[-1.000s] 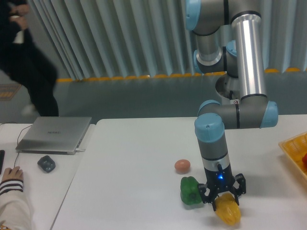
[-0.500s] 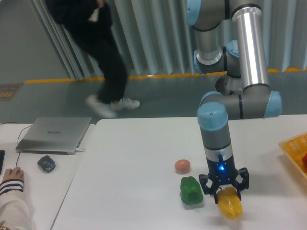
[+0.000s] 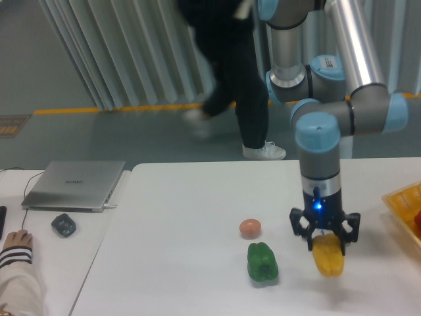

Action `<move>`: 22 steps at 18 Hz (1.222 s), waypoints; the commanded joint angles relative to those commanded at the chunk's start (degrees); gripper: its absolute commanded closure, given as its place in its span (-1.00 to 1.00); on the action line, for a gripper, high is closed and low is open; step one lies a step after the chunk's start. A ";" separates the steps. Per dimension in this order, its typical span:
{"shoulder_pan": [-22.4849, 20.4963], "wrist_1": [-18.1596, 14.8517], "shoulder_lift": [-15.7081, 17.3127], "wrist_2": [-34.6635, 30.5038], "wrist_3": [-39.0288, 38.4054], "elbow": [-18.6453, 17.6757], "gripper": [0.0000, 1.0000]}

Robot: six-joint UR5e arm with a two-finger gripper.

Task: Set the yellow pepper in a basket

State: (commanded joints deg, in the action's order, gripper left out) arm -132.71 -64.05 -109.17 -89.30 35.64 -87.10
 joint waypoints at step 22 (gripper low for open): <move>-22.86 -2.22 1.16 -0.26 57.79 -1.05 -0.13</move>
State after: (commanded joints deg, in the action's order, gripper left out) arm -155.56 -66.27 -108.01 -89.56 93.43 -88.15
